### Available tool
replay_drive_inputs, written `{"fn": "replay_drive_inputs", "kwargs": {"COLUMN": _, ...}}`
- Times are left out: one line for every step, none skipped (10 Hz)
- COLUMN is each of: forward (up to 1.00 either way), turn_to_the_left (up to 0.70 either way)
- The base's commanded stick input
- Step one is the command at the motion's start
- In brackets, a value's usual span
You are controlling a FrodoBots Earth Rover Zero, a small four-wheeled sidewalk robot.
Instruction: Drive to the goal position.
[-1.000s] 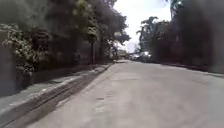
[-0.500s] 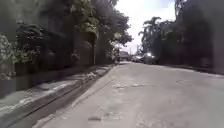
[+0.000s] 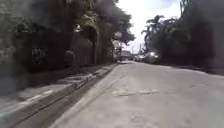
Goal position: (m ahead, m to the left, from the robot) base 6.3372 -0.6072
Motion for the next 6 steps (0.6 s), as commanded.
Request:
{"fn": "replay_drive_inputs", "kwargs": {"forward": 1.00, "turn_to_the_left": 0.00}}
{"fn": "replay_drive_inputs", "kwargs": {"forward": 1.00, "turn_to_the_left": 0.00}}
{"fn": "replay_drive_inputs", "kwargs": {"forward": 1.00, "turn_to_the_left": -0.05}}
{"fn": "replay_drive_inputs", "kwargs": {"forward": 1.00, "turn_to_the_left": -0.14}}
{"fn": "replay_drive_inputs", "kwargs": {"forward": 1.00, "turn_to_the_left": -0.26}}
{"fn": "replay_drive_inputs", "kwargs": {"forward": 1.00, "turn_to_the_left": -0.39}}
